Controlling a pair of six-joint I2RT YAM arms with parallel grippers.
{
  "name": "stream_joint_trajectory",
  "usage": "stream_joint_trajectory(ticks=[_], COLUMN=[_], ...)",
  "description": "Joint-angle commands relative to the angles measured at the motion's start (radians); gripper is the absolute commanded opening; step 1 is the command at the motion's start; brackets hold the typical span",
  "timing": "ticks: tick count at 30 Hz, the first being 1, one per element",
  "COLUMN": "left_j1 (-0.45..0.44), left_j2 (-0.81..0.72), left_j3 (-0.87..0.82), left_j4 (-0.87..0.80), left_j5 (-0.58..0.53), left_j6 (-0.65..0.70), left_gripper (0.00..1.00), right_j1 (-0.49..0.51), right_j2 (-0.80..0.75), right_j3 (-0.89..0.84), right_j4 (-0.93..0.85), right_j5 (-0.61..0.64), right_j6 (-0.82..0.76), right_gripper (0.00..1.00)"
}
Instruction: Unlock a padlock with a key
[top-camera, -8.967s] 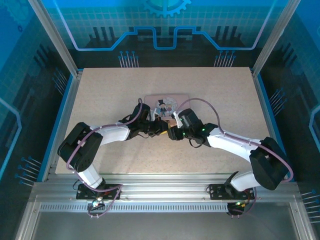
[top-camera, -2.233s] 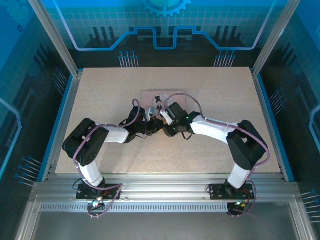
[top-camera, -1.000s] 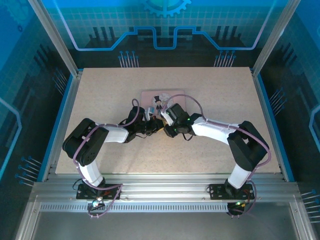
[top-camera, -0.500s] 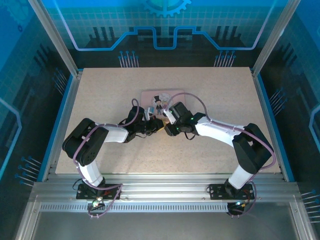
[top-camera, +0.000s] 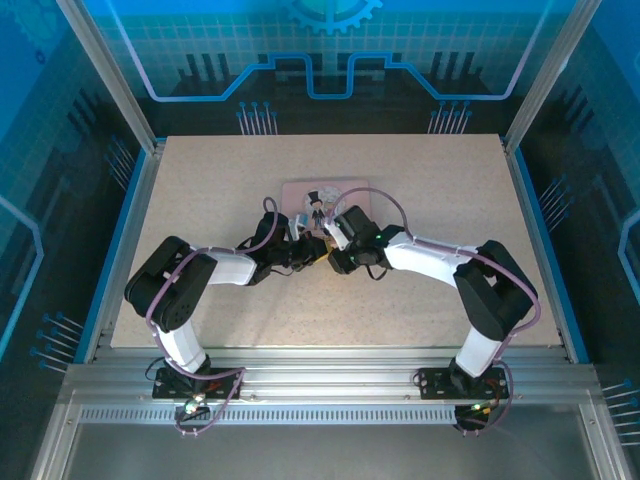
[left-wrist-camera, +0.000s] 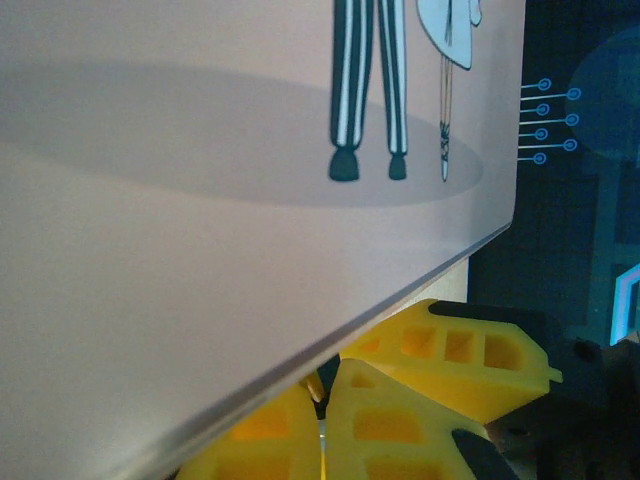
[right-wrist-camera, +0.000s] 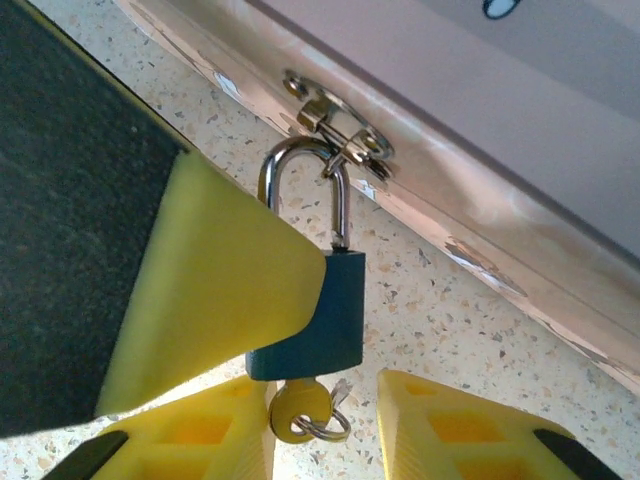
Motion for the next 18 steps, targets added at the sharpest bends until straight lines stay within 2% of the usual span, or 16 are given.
stream_joint_trajectory(ticks=[1,3,6,12,13,16,18], left_j1=[0.001,0.0,0.002,0.001,0.0,0.0,0.006], left_j2=[-0.001,0.0,0.0,-0.001,-0.002,-0.024,-0.042], left_j3=[-0.015,-0.015,-0.016,-0.025,-0.029,-0.06,-0.089], left_j4=[-0.033,-0.031,-0.027,-0.019,-0.018,-0.02,-0.022], left_j5=[0.096,0.098,0.097,0.093,0.088,0.049,0.025], left_j6=[-0.073,-0.072,-0.073,-0.073,-0.072,-0.076,-0.074], left_gripper=[0.05,0.05,0.04,0.06,0.11,0.4,0.45], right_j1=[0.006,0.007,-0.001,-0.005,-0.004,0.001,0.004], right_j2=[0.014,0.017,0.02,0.017,0.019,0.041,0.051], right_j3=[0.039,0.044,0.046,0.031,0.029,0.019,0.009], right_j4=[-0.014,-0.02,-0.023,-0.021,-0.02,-0.017,-0.006], right_j5=[-0.014,-0.018,-0.043,-0.061,-0.063,-0.066,-0.067], right_j6=[0.0,-0.004,-0.011,-0.043,-0.058,-0.127,-0.166], right_gripper=[0.3,0.22,0.01,0.0,0.0,0.0,0.0])
